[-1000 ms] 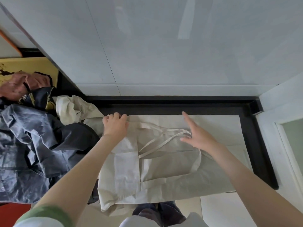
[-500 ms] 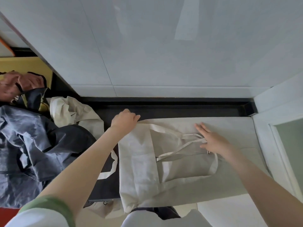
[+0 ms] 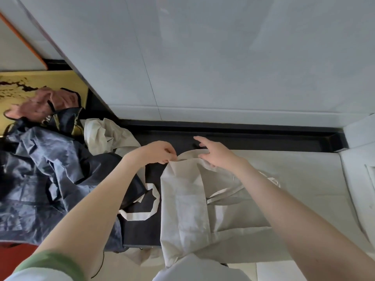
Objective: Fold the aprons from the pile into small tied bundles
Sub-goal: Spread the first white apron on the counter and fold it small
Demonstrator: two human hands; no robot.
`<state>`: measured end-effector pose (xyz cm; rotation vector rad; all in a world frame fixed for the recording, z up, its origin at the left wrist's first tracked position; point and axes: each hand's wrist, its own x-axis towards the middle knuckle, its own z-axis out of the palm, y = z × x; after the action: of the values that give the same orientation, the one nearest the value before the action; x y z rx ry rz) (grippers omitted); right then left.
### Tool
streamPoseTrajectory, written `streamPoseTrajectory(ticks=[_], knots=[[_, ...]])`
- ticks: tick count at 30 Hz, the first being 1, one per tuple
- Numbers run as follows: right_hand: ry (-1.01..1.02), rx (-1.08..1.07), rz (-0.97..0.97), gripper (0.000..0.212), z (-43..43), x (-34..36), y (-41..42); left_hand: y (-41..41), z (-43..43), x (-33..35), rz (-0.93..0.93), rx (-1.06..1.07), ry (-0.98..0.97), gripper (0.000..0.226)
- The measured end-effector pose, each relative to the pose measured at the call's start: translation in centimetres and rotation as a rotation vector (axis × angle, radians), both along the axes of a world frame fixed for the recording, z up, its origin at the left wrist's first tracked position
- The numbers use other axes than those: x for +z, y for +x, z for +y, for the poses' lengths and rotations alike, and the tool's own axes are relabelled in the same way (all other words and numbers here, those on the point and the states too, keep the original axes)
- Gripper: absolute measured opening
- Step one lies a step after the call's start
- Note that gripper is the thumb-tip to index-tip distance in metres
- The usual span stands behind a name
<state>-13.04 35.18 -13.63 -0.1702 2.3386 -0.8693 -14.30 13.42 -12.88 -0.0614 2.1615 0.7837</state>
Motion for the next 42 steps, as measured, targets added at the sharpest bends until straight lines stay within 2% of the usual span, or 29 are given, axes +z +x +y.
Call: streamPoseTrajectory(ticks=[3, 6, 11, 16, 18, 19, 21, 22, 24, 26, 28, 30, 34, 38, 42], knots=[[0.081, 0.096, 0.0, 0.038, -1.6, -0.4, -0.5, 0.5, -0.9, -0.1, -0.009, 0.04, 0.071, 0.013], [0.102, 0.12, 0.012, 0.017, -1.9, -0.8, -0.8, 0.8, -1.6, -0.8, 0.102, 0.114, 0.019, 0.008], [0.104, 0.067, 0.028, 0.024, -1.0, -1.4, -0.9, 0.2, -2.3, -1.0, 0.203, 0.161, -0.094, 0.019], [0.172, 0.024, 0.137, 0.025, -0.9, -1.1, -1.4, -1.1, -2.2, 0.3, 0.235, -0.111, -0.205, 0.022], [0.184, -0.01, 0.198, 0.026, -0.8, -1.2, -1.7, -1.9, -2.0, 0.8, 0.316, -0.116, -0.23, 0.023], [0.148, -0.037, 0.209, 0.035, -0.7, -1.1, -1.7, -2.2, -2.0, 0.8, 0.369, -0.055, -0.224, 0.022], [0.028, -0.088, 0.175, 0.059, -0.3, -0.8, -1.3, -2.4, -1.9, 0.6, 0.471, 0.196, -0.164, 0.025], [-0.014, -0.105, 0.166, 0.063, -0.2, -0.7, -0.9, -2.2, -1.8, 0.4, 0.499, 0.329, -0.122, 0.029], [0.001, -0.125, 0.228, 0.06, -0.2, -0.7, 0.4, -0.9, -1.2, -0.4, 0.515, 0.467, -0.056, 0.037], [0.11, -0.128, 0.378, 0.055, -0.3, -1.0, 1.9, 1.4, -0.3, -1.3, 0.501, 0.468, -0.007, 0.039], [0.132, -0.118, 0.426, 0.044, -0.6, -1.3, 3.5, 4.1, 0.3, -1.9, 0.454, 0.382, 0.013, 0.04], [0.088, -0.132, 0.307, 0.036, -1.3, -1.5, 5.2, 6.8, 0.5, -2.5, 0.423, 0.252, -0.003, 0.052], [0.086, -0.22, 0.06, 0.037, -2.5, -2.5, 7.3, 11.8, -0.1, -3.2, 0.365, 0.015, -0.043, 0.087], [0.19, -0.206, 0.037, 0.04, -3.4, -2.6, 7.5, 16.5, -1.5, -4.8, 0.554, -0.393, -0.129, 0.105], [0.263, -0.22, -0.022, 0.028, -4.2, -2.5, 7.5, 18.1, -2.5, -4.9, 0.657, -0.54, -0.278, 0.108]])
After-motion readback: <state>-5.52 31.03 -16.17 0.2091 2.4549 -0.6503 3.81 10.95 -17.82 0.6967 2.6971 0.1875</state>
